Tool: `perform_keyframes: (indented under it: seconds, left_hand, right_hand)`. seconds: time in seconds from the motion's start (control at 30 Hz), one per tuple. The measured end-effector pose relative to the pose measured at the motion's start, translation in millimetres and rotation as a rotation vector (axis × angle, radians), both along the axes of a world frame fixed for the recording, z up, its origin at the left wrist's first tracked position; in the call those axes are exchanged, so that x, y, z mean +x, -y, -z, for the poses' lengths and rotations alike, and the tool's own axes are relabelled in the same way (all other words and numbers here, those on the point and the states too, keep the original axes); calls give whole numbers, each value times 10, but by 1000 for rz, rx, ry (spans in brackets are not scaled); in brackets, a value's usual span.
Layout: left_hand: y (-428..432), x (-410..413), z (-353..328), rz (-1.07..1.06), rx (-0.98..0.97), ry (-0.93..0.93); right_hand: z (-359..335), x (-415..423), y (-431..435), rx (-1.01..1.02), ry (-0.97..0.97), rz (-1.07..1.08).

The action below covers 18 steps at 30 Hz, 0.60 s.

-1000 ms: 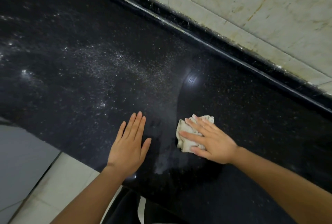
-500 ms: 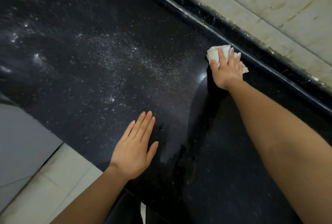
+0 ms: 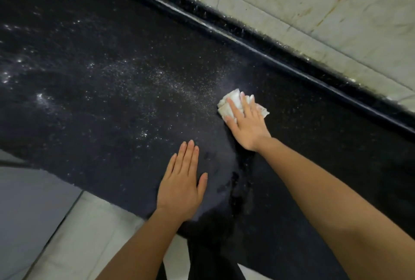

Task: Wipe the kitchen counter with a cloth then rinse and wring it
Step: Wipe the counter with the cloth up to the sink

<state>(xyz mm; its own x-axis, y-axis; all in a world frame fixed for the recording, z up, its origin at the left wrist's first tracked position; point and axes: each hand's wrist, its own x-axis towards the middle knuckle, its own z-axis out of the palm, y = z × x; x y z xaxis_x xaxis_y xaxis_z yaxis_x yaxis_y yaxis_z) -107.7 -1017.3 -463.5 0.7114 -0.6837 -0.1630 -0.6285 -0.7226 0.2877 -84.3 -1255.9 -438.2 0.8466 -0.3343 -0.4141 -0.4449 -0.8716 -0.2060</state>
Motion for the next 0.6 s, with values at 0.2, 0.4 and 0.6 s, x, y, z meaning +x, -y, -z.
perform_keyframes:
  seconds: [0.2, 0.4, 0.6]
  left_hand:
    - [-93, 97, -30, 116, -35, -113]
    - [-599, 124, -52, 397, -133, -86]
    - [-1408, 582, 14, 219, -98, 32]
  right_hand:
    - [-16, -801, -634, 22, -5, 38]
    - [-42, -1592, -1223, -7, -9, 193]
    - [-76, -1825, -1611, 2, -27, 361]
